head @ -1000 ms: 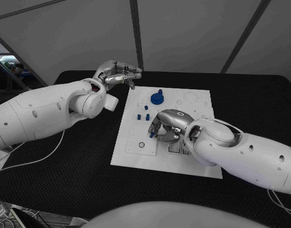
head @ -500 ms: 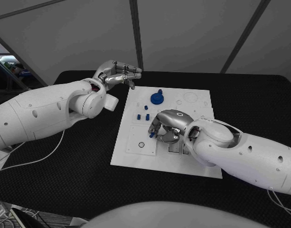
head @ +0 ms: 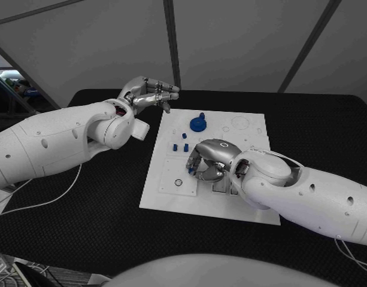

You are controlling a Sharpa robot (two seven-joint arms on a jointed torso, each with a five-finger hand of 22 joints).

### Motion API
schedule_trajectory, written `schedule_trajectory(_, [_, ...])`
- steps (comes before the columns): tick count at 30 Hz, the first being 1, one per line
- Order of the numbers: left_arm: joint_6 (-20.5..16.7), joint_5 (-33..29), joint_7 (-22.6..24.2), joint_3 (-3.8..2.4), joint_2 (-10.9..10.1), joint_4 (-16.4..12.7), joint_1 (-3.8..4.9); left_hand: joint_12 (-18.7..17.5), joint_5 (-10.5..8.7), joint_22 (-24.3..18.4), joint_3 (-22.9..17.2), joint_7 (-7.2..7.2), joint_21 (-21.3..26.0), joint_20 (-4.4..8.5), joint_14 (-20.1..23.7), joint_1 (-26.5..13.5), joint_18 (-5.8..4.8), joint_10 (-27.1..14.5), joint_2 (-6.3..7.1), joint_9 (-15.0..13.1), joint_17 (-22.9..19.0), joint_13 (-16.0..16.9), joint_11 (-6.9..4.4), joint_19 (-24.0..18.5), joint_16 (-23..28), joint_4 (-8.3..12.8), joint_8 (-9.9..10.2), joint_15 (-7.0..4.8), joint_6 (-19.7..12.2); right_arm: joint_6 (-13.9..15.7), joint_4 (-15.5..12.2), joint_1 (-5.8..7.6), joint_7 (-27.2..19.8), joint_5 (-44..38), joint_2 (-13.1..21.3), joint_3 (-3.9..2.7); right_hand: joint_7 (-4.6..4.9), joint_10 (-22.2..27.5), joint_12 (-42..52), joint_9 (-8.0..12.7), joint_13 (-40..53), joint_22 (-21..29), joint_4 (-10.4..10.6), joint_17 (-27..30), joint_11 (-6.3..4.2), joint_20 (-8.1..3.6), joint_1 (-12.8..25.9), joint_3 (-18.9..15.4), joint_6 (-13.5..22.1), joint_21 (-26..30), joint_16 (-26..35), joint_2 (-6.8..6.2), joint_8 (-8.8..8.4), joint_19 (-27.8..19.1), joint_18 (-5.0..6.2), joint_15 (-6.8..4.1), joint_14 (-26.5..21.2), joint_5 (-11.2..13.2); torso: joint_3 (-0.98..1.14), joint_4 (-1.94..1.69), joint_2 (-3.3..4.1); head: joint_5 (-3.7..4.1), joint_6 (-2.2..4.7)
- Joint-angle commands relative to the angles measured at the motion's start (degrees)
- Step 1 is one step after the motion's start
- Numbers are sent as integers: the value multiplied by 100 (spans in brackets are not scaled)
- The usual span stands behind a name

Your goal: Assemble the parts on the task board

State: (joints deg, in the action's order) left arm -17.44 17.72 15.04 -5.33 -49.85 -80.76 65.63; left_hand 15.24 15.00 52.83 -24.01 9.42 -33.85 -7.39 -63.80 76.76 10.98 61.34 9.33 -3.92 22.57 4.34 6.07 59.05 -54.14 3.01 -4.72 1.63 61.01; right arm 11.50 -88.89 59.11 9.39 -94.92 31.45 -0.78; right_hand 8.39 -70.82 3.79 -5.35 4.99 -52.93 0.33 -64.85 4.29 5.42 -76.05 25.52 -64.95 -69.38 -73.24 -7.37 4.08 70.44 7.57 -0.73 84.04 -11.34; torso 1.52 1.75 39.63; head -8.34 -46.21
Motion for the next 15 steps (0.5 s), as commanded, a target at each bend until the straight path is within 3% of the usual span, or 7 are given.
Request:
schedule_trajectory(1, [55, -16, -5, -6, 5, -4, 10, 33, -11, -6, 42, 24, 29, 1, 44, 17, -60, -49, -47, 8, -10, -9, 14, -25, 31, 5, 4, 11, -22, -215, 24, -5, 108, -60, -3, 15, 76, 248, -30, 83, -62, 54, 16, 8, 75, 45, 70, -75, 222, 63, -39, -102, -61, -71, -31, 91, 163, -37, 4, 7, -2, 2, -2])
schedule_trajectory(5, [59, -16, -21, -6, 4, -1, 10, 33, -11, -6, 42, 24, 29, 1, 44, 17, -60, -49, -47, 8, -10, -9, 14, -25, 31, 5, 4, 11, -22, -96, 29, -5, 99, -61, -6, 15, 167, 522, -9, 140, -115, 118, 31, 44, 175, 122, 91, -131, 489, 103, -38, -171, -61, -128, -16, 167, 144, -31, 6, 2, 1, 8, -3])
schedule_trajectory(15, [72, -16, -43, -6, 7, 8, 10, 35, -10, -7, 42, 24, 32, 0, 47, 21, -60, -60, -51, 8, -12, -10, 16, -26, 32, 5, 4, 13, -24, 208, -44, -5, 71, -74, 79, 15, 194, 972, 29, 154, -132, 501, 15, 300, 245, 204, 38, -288, 871, 347, 92, -210, -45, -389, 69, 231, 60, -50, 9, 3, 0, 14, 10])
